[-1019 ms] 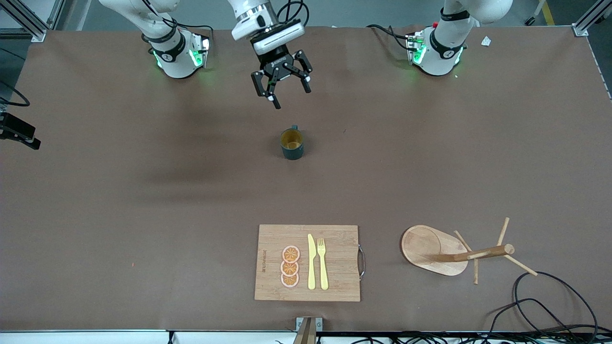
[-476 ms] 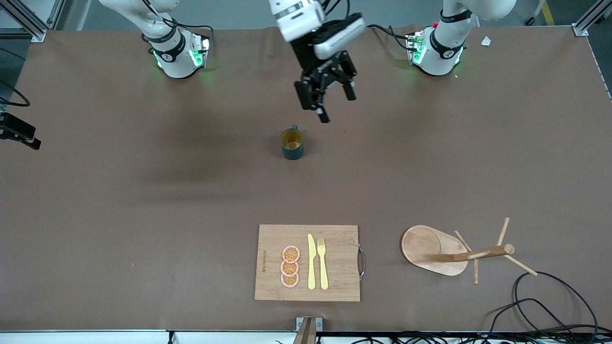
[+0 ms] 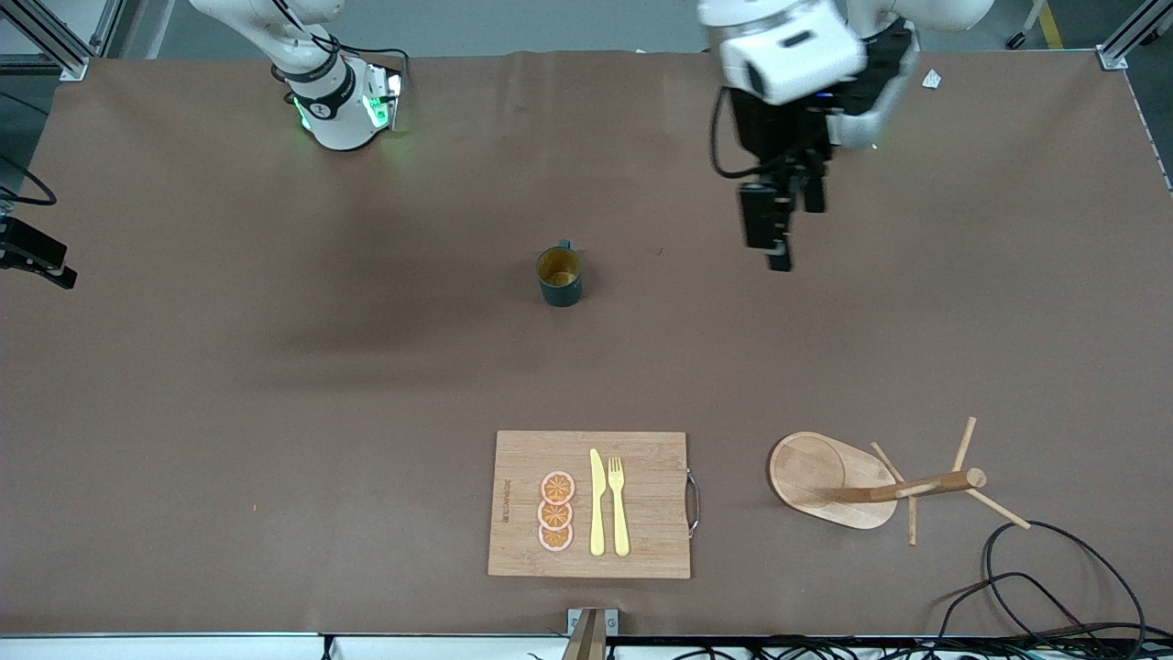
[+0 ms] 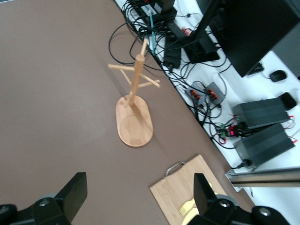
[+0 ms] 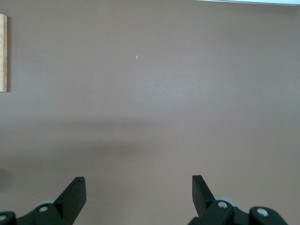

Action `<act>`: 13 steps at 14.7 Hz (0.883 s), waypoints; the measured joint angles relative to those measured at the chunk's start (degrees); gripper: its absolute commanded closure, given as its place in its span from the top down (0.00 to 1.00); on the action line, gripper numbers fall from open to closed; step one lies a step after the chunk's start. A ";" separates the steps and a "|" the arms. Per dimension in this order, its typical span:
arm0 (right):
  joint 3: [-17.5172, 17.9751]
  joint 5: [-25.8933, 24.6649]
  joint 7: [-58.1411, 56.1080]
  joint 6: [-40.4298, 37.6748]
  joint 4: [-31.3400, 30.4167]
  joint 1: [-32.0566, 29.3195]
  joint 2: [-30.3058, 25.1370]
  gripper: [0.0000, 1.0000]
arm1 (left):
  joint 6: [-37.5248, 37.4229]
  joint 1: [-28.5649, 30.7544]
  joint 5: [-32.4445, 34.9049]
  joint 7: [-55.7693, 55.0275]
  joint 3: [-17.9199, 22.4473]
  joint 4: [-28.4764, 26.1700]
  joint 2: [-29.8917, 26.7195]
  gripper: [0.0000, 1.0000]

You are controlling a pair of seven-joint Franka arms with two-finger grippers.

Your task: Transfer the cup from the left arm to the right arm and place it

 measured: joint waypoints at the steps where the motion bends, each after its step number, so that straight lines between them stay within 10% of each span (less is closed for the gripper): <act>1: -0.03 0.00 0.00 0.01 0.00 -0.05 0.00 1.00 | 0.34 2.81 -1.60 3.06 -0.01 -0.01 -0.64 1.00; 13: -0.03 0.00 0.00 0.02 0.00 -0.27 0.00 1.00 | 5.19 26.66 -18.15 33.01 0.01 -0.26 -3.31 1.00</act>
